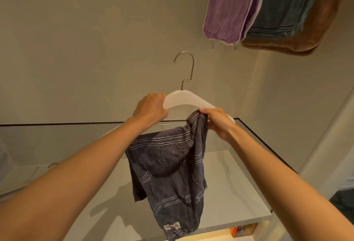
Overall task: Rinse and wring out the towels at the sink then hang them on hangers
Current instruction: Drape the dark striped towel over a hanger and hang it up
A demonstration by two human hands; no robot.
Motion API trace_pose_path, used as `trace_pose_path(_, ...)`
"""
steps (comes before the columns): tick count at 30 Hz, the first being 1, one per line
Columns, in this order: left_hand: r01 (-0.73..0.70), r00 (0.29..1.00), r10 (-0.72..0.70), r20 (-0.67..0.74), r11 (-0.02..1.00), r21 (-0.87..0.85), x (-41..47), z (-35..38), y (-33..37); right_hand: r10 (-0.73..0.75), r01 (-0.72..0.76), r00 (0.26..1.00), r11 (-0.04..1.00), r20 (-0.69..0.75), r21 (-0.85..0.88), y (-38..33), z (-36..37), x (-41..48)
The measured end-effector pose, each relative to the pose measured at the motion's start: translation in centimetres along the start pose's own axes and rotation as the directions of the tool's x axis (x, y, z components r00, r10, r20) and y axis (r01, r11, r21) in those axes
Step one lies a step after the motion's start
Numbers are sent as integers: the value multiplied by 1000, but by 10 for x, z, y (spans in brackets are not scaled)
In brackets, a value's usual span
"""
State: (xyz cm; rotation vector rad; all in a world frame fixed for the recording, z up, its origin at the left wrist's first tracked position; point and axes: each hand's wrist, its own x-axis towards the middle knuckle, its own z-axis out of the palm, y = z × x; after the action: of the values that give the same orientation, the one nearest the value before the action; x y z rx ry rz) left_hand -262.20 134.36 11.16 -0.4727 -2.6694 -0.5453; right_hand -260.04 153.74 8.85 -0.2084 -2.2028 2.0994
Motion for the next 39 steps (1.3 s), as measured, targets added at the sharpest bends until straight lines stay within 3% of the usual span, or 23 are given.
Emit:
trace_pose_path(2, -9, 1000, 9, -1, 999, -46, 1, 0, 1, 46, -66, 996, 955, 74, 289, 7, -5, 1)
trace_pose_path(4, -2, 1000, 2, -9, 995, -104, 2, -2, 0, 71, -98, 994, 916, 83, 390, 11, -15, 3)
trace_pose_path(10, -7, 999, 13, 44, 992, -128, 1, 3, 3, 135, -67, 961, 960, -241, 270, 22, -15, 10)
trace_pose_path(14, -23, 1000, 24, 14, 995, -99, 1, 8, 9, 121, -35, 853, 984, -507, 176, 28, -16, 22)
trace_pose_path(18, -18, 999, 17, -50, 1000, -24, -3, 17, 13, 217, -38, 740, 958, -636, 284, 32, -17, 30)
trace_pose_path(20, 0, 998, 0, -64, 1000, -5, -5, 22, 17, 245, -42, 713, 950, -657, 308, 34, -18, 29)
trace_pose_path(22, 19, 997, -18, -69, 1000, 16, -6, 25, 18, 257, -93, 772, 950, -581, 297, 31, -22, 25)
trace_pose_path(24, 19, 998, -17, -65, 1000, 24, -5, 26, 16, 293, -173, 864, 936, -409, 305, 26, -31, 17)
trace_pose_path(27, -38, 999, 38, -30, 999, 13, -6, 28, 12, 360, -261, 890, 906, -281, 334, 31, -44, 10)
trace_pose_path(31, -109, 994, 109, -2, 994, 12, -7, 28, 17, 330, -196, 846, 923, -419, 331, 43, -47, 14)
trace_pose_path(33, -116, 993, 116, -2, 993, 1, -6, 27, 18, 232, -151, 763, 972, -603, 182, 48, -52, 14)
trace_pose_path(35, -117, 993, 117, -7, 993, -10, -5, 27, 18, 151, -201, 673, 979, -724, 17, 53, -61, 12)
trace_pose_path(37, -113, 994, 112, -15, 993, -17, -6, 29, 16, 189, -222, 654, 974, -732, 52, 57, -72, 13)
trace_pose_path(39, -105, 994, 104, -19, 994, -29, -7, 30, 14, 218, -213, 695, 973, -685, 93, 60, -79, 15)
